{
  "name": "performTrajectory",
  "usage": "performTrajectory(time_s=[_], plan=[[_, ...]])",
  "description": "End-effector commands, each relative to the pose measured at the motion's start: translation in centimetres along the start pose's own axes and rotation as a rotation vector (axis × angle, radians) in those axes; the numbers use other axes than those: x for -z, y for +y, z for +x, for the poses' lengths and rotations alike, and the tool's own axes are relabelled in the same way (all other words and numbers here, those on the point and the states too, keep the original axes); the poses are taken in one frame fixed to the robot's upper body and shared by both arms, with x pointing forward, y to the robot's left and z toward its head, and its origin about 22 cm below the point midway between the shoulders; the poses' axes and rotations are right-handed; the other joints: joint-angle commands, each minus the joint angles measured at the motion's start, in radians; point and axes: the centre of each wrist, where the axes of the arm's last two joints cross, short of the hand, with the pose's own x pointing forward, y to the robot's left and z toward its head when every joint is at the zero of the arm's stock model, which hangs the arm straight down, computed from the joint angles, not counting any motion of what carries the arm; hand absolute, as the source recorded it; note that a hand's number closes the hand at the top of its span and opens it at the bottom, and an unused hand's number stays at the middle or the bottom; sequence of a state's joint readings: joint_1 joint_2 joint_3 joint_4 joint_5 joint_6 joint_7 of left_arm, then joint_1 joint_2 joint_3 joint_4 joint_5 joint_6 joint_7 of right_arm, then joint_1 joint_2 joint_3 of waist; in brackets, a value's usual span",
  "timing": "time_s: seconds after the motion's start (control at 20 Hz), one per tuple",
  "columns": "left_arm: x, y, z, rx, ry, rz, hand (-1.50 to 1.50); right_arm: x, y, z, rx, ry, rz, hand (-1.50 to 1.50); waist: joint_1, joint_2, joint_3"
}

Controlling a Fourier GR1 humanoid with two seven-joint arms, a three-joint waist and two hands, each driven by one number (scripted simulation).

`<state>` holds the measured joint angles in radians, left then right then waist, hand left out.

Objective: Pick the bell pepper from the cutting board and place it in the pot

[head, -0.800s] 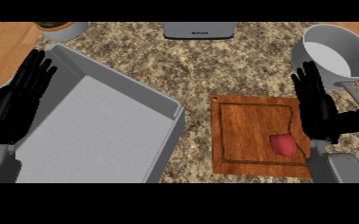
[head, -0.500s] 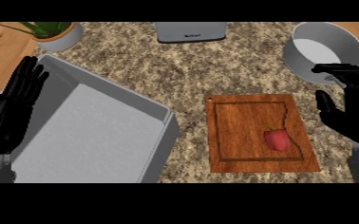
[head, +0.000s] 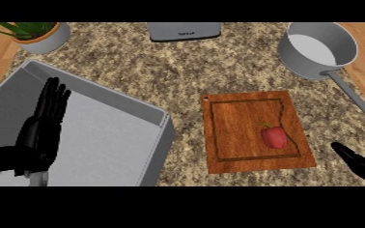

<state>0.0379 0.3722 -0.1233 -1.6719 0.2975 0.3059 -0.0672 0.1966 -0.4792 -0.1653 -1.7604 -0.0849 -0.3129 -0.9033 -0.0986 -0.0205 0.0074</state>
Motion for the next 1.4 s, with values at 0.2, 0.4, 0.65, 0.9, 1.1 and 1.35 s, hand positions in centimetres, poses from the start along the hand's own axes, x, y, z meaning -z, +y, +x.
performTrajectory(time_s=[0.2, 0.4, 0.65, 0.9, 1.1, 1.35], plan=[[-0.3, -4.4, -1.1, -0.035, -0.009, -0.013, 0.0, -8.8, -2.8, 6.9, -0.204, -0.035, 0.168, -1.5, 0.05, 0.016, -0.008], [-1.0, -4.7, -2.1, -0.026, -0.019, -0.026, 0.0, -9.9, -4.6, 9.8, -0.382, 0.094, 0.349, -1.5, 0.051, 0.02, -0.012], [-0.8, -5.4, -2.2, -0.02, -0.041, -0.068, 0.0, -11.7, -4.4, 11.2, -0.566, 0.285, 0.532, -1.5, 0.089, 0.03, -0.012], [0.0, -5.6, -1.6, -0.014, -0.047, -0.089, 0.0, -10.0, 1.4, 10.4, -0.613, 0.377, 0.547, -1.5, 0.115, 0.03, -0.009], [-0.9, -5.5, -2.8, -0.022, -0.041, -0.07, 0.0, -8.8, 3.9, 11.8, -0.612, 0.414, 0.595, -1.5, 0.101, 0.022, -0.008], [0.5, -5.9, -2.2, -0.021, -0.046, -0.079, 0.0, -8.4, 6.7, 9.2, -0.699, 0.521, 0.653, -1.5, 0.104, 0.023, -0.008]])
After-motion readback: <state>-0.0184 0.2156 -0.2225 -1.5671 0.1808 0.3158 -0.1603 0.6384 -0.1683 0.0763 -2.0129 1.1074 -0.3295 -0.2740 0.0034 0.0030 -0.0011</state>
